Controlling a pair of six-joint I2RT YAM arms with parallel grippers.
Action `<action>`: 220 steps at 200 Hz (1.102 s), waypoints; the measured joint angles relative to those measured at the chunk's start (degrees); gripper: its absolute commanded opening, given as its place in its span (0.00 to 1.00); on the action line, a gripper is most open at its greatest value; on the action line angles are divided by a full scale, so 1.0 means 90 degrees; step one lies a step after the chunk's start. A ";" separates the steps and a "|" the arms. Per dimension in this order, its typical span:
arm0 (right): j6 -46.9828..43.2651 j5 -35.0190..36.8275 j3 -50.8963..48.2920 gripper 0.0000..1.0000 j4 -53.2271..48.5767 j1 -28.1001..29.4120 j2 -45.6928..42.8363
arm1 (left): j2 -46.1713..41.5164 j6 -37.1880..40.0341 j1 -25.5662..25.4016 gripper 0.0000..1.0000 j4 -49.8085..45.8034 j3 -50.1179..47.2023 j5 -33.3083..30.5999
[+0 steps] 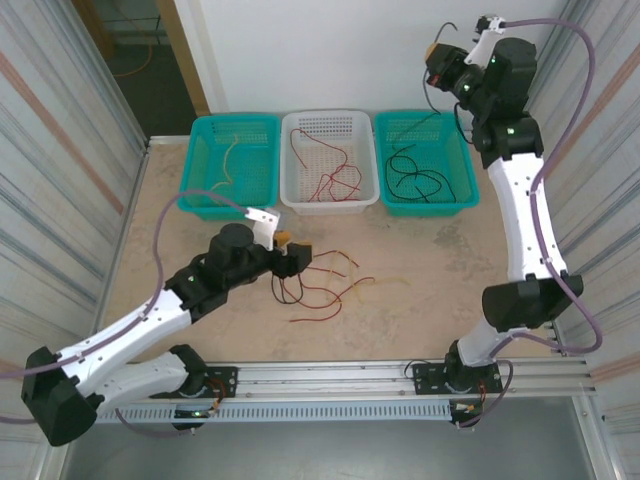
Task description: Untangle the cables
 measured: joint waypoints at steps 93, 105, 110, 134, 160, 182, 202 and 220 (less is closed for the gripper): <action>-0.0034 0.0143 0.0138 0.43 -0.1219 -0.0816 0.2548 | -0.0644 -0.0702 0.0636 0.78 -0.1013 -0.0267 -0.0255; -0.0034 0.0160 0.0061 0.43 -0.1268 -0.0838 0.2494 | -0.0682 -0.0760 0.0636 0.78 -0.1137 -0.0279 -0.0362; -0.0034 0.0163 0.0032 0.43 -0.1268 -0.0838 0.2446 | -0.0687 -0.0804 0.0639 0.77 -0.1202 -0.0282 -0.0410; -0.0036 0.0155 -0.0328 0.43 -0.1273 -0.0753 0.1989 | -0.0665 -0.1035 0.0750 0.72 -0.1532 -0.0325 -0.0624; -0.0044 0.0182 -0.1222 0.44 -0.1217 -0.0481 0.1005 | -0.0406 -0.1304 0.1059 0.60 -0.1800 -0.0364 -0.0585; -0.0061 0.0260 -0.2161 0.45 -0.1086 0.0032 -0.0041 | 0.0058 -0.1479 0.1224 0.48 -0.1889 -0.0374 -0.0401; -0.0097 0.0381 -0.3048 0.46 -0.0916 0.0755 -0.0964 | 0.0610 -0.1571 0.1231 0.34 -0.1875 -0.0374 -0.0148; -0.0119 0.0559 -0.3888 0.46 -0.0797 0.1566 -0.1656 | 0.1154 -0.1581 0.1231 0.27 -0.1863 -0.0374 0.0090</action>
